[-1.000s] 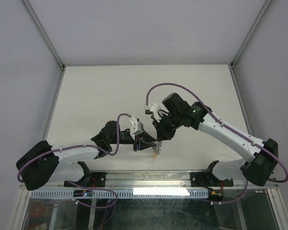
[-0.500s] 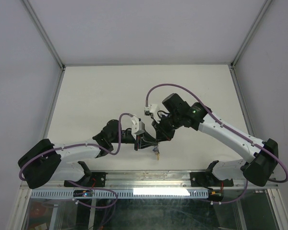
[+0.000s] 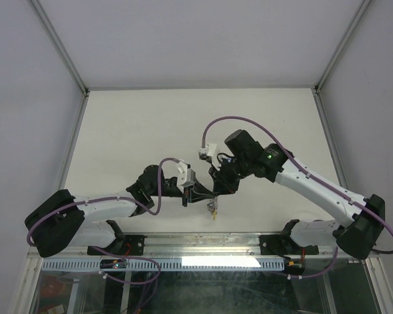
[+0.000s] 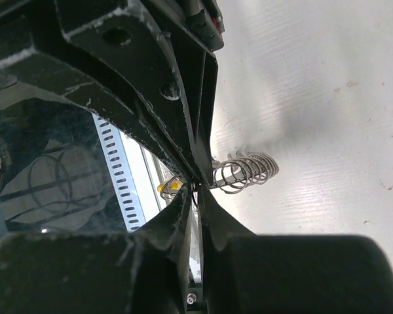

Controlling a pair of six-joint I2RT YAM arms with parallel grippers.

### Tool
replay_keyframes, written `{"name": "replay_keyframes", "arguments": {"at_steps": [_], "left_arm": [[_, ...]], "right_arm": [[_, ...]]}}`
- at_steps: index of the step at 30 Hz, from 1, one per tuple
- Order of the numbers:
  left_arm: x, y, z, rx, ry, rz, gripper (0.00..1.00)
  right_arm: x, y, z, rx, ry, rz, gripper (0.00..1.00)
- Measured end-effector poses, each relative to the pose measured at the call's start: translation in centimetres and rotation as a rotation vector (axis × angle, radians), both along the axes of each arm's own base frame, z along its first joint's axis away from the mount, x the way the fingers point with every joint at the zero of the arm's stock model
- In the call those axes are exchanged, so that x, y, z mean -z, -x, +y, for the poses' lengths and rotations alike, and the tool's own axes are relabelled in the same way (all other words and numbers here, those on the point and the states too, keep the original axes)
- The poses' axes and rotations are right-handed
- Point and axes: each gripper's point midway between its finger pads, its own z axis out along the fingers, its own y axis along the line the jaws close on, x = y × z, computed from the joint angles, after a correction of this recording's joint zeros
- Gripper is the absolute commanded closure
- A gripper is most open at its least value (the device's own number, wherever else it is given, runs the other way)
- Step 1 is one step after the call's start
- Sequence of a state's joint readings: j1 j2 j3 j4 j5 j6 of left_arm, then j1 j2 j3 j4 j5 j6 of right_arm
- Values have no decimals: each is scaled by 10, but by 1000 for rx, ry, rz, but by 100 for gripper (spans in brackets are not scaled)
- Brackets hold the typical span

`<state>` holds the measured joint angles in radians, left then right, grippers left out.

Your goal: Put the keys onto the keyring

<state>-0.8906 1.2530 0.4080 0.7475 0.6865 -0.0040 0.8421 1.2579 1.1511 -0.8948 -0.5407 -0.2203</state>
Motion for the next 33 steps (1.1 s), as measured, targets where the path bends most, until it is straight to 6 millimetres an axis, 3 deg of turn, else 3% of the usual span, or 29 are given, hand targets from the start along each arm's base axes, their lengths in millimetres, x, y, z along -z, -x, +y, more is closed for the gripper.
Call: {"name": "replay_keyframes", "arguments": {"at_steps": [5,8,12,21,33], "left_arm": [[2,7,8,3,41,-22,100],[7,11,12,4,48,-14,100],[1,13,13,5,79,-23,100],[-7,13,12,6,112,-35,100],[-9,13,12,7,119,-40,100]], "right_arm": [[-9,-1,1,-5,-84,-82,70],[-14,-2,-2,-1,-153,-159,67],[-12,-1,-7,6,-250,-276,67],[12,2,-15,-21,-417,-484,69],[-4,-6,1,-54,-510,-554,74]]}}
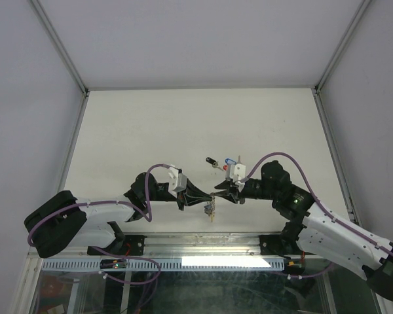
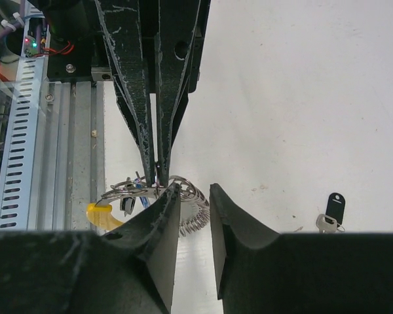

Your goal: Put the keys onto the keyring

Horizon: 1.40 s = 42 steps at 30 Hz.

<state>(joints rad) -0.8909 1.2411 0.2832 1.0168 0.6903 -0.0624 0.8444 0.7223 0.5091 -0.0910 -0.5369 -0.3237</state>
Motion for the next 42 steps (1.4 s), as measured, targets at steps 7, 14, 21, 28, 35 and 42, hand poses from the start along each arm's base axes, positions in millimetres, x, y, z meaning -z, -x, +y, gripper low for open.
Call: {"name": "replay_keyframes", "arguments": {"at_steps": [7,14,21,28,35,42], "left_arm": [[-2,0,0,-1,3,-3,100],[-5,1,1,-2,12,-10,100],[-5,0,1,-3,12,-10,100],[-5,0,1,-4,11,-10,100],[-5,0,1,-4,11,-9,100],[-1,-1,1,-9,-4,2,99]], "right_arm": [[9,2,-6,-7,47,-18,76],[21,9,-13,-27,98,-8,75],[12,16,-4,-79,51,2,77],[9,20,1,-101,33,13,79],[7,19,5,-105,19,13,86],[11,20,6,-107,31,35,100]]}}
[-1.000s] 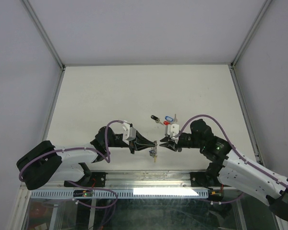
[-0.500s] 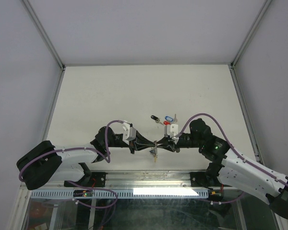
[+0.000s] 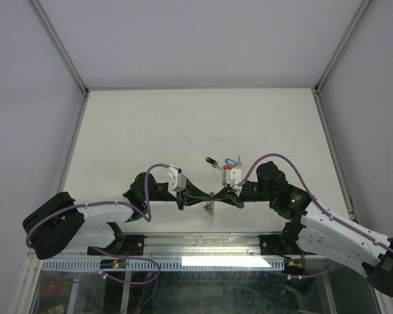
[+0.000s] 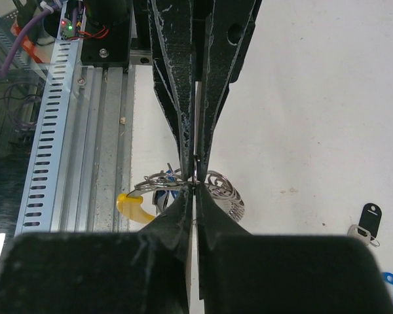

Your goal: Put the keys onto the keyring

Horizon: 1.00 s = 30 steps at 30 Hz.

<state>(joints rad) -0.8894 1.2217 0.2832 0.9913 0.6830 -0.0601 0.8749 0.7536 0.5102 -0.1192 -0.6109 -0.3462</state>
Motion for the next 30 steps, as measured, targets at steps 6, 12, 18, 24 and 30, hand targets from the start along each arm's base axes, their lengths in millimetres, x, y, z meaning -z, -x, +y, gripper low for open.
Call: {"name": "replay_keyframes", "arguments": {"at_steps": [6,12,18,24,30], "left_arm": [[-2,0,0,0,4,-13,69],[-13,1,5,-9,21,-68,64],[-14,-4,10,-50,4,-131,64],[-13,-12,12,-101,-9,-152,66],[-11,-15,12,-113,-19,-153,66]], "right_arm": [[2,0,-2,-3,12,-26,100],[-5,-5,-9,4,16,-132,100],[-10,-12,-12,-5,35,-237,100],[-13,-15,-13,-8,55,-257,100],[-14,-14,-12,-10,57,-252,100]]}}
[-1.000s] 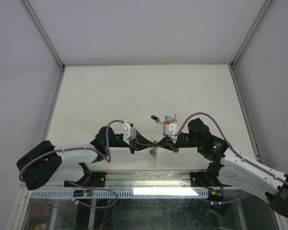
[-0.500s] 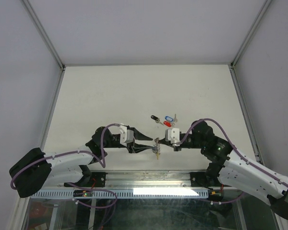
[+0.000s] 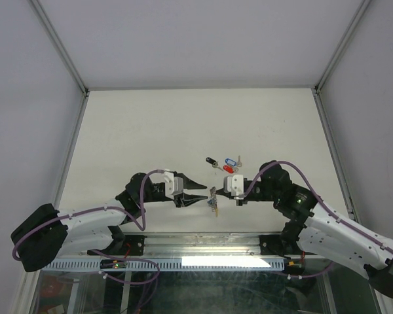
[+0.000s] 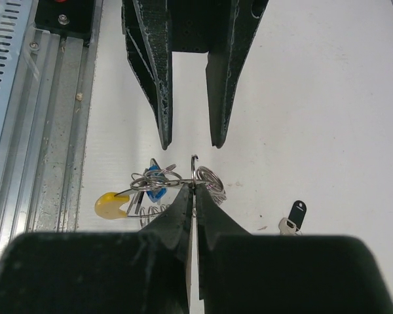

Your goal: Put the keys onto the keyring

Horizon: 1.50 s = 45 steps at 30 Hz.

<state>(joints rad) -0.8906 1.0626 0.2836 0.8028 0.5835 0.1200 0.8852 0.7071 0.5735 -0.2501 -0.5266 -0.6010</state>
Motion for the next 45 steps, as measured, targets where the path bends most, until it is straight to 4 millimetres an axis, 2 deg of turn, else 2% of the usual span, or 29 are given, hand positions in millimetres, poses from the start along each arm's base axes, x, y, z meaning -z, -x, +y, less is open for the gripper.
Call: {"name": "replay_keyframes", "arguments": {"at_steps": [7,10,12,13,15,21,24,28,34,37,45], "left_arm": [[3,-3,-1,-9,-10,11,65],[3,-10,-1,-56,-8,35,62],[4,-19,1,-112,-13,79,62],[3,-24,2,-141,-18,100,55],[-1,-33,4,-198,-17,140,52],[-11,-79,19,-509,3,381,46],[-7,-96,14,-598,-42,470,44],[16,-116,-3,-657,-150,574,43],[82,-132,-15,-712,-354,696,50],[106,-137,-20,-728,-434,726,56],[122,-169,-43,-753,-537,667,60]], "right_arm": [[2,-2,0,17,13,23,100],[3,-2,-2,33,24,39,100],[4,-1,-6,44,39,51,100],[5,0,-8,50,46,57,100],[7,2,-12,59,59,67,100],[9,8,-25,77,78,73,100],[13,11,-29,80,105,86,100],[21,14,-35,84,143,103,100],[30,17,-43,90,190,124,100],[32,18,-44,92,199,130,100],[35,19,-46,93,209,137,100]]}}
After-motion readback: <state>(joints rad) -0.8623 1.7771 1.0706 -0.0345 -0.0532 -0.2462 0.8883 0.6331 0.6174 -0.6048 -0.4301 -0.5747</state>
